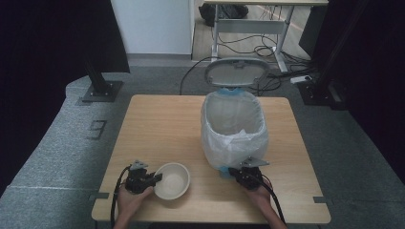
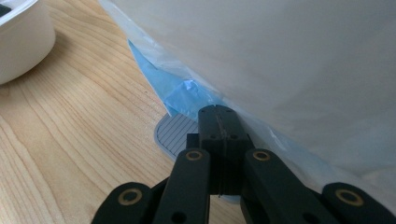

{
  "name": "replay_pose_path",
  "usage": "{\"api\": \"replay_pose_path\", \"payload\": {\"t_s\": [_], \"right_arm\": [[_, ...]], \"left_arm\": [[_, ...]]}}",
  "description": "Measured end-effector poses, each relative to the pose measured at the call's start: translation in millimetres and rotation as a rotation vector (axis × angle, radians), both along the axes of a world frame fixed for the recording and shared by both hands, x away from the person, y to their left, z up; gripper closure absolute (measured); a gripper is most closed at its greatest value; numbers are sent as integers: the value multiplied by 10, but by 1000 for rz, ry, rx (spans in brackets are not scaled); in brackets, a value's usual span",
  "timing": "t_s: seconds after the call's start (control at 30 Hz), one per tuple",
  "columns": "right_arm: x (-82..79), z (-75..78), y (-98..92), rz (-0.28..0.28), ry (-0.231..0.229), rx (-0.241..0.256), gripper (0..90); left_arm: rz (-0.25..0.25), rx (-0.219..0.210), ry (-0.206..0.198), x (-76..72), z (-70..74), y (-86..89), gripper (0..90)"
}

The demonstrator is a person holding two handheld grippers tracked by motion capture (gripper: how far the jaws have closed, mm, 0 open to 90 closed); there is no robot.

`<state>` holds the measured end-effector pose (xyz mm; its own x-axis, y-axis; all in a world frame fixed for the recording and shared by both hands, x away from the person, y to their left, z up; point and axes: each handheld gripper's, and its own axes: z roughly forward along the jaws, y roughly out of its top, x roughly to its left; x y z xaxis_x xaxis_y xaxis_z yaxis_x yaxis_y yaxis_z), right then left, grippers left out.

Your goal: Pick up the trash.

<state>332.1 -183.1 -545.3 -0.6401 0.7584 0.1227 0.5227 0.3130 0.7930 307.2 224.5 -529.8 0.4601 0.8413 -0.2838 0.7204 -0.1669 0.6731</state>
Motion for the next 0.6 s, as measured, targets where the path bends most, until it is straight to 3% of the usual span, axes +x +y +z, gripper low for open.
{"api": "replay_pose_path", "payload": {"t_s": [0.4,0.6], "right_arm": [[0,0,1,0,-2,-2,894],[1,0,1,1,-2,-2,894]], "left_arm": [[64,-128,-76,-72,140,190,834],[75,-144,-104,-104,183,244,838]]}}
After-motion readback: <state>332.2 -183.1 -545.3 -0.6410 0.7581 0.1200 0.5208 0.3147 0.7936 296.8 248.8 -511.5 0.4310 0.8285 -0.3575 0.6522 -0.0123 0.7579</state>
